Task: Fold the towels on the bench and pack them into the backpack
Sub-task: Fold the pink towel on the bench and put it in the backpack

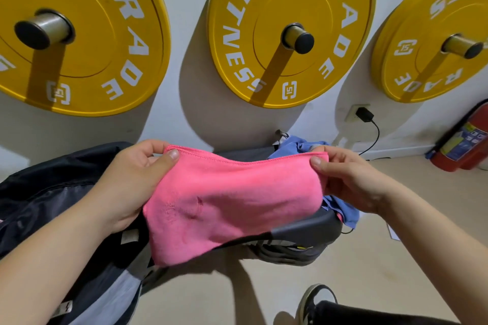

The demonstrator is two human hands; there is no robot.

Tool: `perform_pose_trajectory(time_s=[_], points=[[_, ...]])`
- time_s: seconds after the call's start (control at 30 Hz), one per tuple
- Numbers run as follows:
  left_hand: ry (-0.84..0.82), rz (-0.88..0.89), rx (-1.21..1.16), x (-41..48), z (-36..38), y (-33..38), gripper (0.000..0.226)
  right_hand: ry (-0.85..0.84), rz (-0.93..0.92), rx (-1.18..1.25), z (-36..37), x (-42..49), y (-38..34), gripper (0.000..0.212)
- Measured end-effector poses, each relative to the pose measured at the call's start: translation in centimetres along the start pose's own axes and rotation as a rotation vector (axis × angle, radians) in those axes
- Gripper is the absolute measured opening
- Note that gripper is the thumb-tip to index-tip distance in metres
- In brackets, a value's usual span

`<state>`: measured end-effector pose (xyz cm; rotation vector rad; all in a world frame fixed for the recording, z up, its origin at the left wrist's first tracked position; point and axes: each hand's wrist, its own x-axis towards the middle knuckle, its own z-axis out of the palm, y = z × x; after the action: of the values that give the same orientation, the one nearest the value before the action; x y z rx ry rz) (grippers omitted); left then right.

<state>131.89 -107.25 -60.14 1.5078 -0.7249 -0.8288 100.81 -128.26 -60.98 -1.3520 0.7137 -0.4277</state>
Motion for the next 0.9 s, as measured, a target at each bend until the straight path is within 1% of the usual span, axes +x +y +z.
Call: perform_pose_trajectory(time_s=[0.03,0.07,0.1,0.13,0.17,0.23,0.3,0.37,0.43,0.47,0.57,0.63,0.7,0.77,0.83,0.9], points=[[-0.003,-0.021,-0.025,0.0,-0.1,0.2,0.014,0.031,-0.012,-0.006,0.2,0.2,0.3,0.043],[-0.002,-0.027,-0.029,0.1,-0.3,0.2,0.015,0.071,-0.016,-0.018,0.4,0.6,0.5,0.049],[0.0,-0.02,-0.008,0.4,-0.5,0.1,0.014,0.117,-0.033,-0.048,0.8,1.0,0.7,0.044],[0.002,-0.011,0.042,0.7,-0.7,-0.2,0.012,0.17,-0.051,-0.098,1.1,1.4,0.9,0.03],[0.006,-0.011,0.117,1.1,-0.8,-0.6,0.01,0.226,-0.074,-0.178,1.3,1.9,1.1,0.022],[0.011,-0.031,0.293,2.5,-0.9,-1.9,0.01,0.327,-0.092,-0.353,1.6,3.7,2.0,0.025],[0.011,-0.05,0.439,4.6,-0.8,-3.8,0.011,0.385,-0.061,-0.426,1.7,6.1,3.2,0.028],[0.031,-0.04,0.589,7.2,-0.6,-5.7,0.011,0.453,-0.011,-0.466,2.0,8.7,4.0,0.021],[0.089,-0.007,0.733,9.4,-0.2,-7.0,0.011,0.501,0.013,-0.488,1.9,11.4,4.7,0.012],[0.126,-0.014,0.738,10.5,0.0,-7.4,0.011,0.517,0.017,-0.465,1.7,12.9,5.2,0.012],[0.159,-0.126,0.531,13.9,0.6,-9.2,0.016,0.576,-0.025,-0.4,1.5,16.4,6.8,0.017],[0.19,-0.121,0.474,16.2,0.3,-10.5,0.014,0.618,-0.08,-0.396,1.5,18.0,7.6,0.014],[0.23,-0.076,0.486,18.1,-0.2,-11.5,0.007,0.611,-0.164,-0.373,1.6,19.0,8.1,0.006],[0.256,-0.045,0.514,19.3,-0.5,-12.2,0.008,0.577,-0.236,-0.374,1.5,19.6,8.7,0.006],[0.273,-0.032,0.537,19.1,-0.4,-12.1,0.008,0.495,-0.249,-0.431,1.1,19.8,9.5,0.005],[0.244,-0.007,0.588,18.4,-0.1,-12.3,0.009,0.397,-0.212,-0.529,0.4,19.4,10.1,0.003]])
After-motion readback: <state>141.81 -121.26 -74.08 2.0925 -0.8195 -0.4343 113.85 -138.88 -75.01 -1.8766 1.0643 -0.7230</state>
